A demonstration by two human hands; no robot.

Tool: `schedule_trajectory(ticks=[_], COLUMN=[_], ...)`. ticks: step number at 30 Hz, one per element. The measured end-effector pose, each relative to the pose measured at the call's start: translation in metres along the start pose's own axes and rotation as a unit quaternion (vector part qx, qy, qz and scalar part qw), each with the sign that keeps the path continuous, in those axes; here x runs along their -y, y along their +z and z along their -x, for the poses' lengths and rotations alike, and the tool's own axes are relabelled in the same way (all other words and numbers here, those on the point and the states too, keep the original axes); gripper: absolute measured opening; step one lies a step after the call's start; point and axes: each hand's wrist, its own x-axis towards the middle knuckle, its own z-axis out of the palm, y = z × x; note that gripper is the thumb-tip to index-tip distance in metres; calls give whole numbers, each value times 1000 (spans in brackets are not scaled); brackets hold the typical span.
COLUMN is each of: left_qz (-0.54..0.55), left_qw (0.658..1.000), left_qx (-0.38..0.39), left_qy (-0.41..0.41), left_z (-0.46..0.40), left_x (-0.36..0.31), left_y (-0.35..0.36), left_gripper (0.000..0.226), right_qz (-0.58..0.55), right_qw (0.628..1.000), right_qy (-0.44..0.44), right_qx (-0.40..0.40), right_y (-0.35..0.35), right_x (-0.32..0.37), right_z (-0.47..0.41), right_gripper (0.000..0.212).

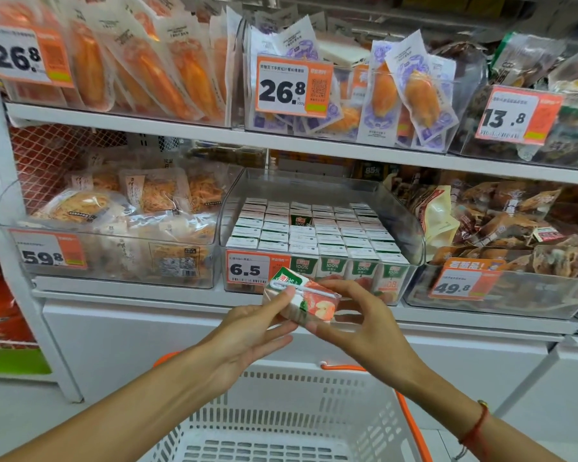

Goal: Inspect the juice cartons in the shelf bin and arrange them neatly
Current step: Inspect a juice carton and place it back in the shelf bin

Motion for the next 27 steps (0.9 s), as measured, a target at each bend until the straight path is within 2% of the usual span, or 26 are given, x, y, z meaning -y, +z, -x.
schedule_trajectory(ticks=[3,6,8,11,13,16,19,21,23,25,27], left_qz=[-8,-87,-161,-208,-232,-265,-264,-249,-226,-186,-155], left_qw=[999,991,973,949,937,919,910,905,905,914,923], left_qx=[25,14,-2,31,51,42,5,-43,-93,-123,-146], left_qy=[26,103,166,235,257,288,321,343,350,339,321], left_z=[5,9,9,6,2,0,-4,-14,-29,-50,-74], left_x=[-9,-17,-22,-29,-30,-33,-49,-63,-75,-83,-88], left_y=[1,-3,-7,-12,-13,-15,-13,-9,-4,2,10], left_gripper=[44,61,65,55,48,43,35,27,23,30,39], right_qz=[-160,-291,-357,-395,-398,-380,-319,-218,-74,93,224], right_qw=[985,938,902,877,874,881,908,952,990,993,973], right_qy=[67,183,237,265,266,258,241,202,121,24,-17], right_qx=[6,42,55,67,88,114,128,68,-18,-67,-50], right_y=[-6,-14,-21,-27,-27,-26,-29,-32,-38,-45,-51], right_x=[6,8,8,6,3,3,8,9,4,-12,-31], right_z=[-4,-8,-10,-12,-14,-23,-45,-67,-88,-105,-117], right_gripper=[35,46,51,56,51,43,52,48,32,22,27])
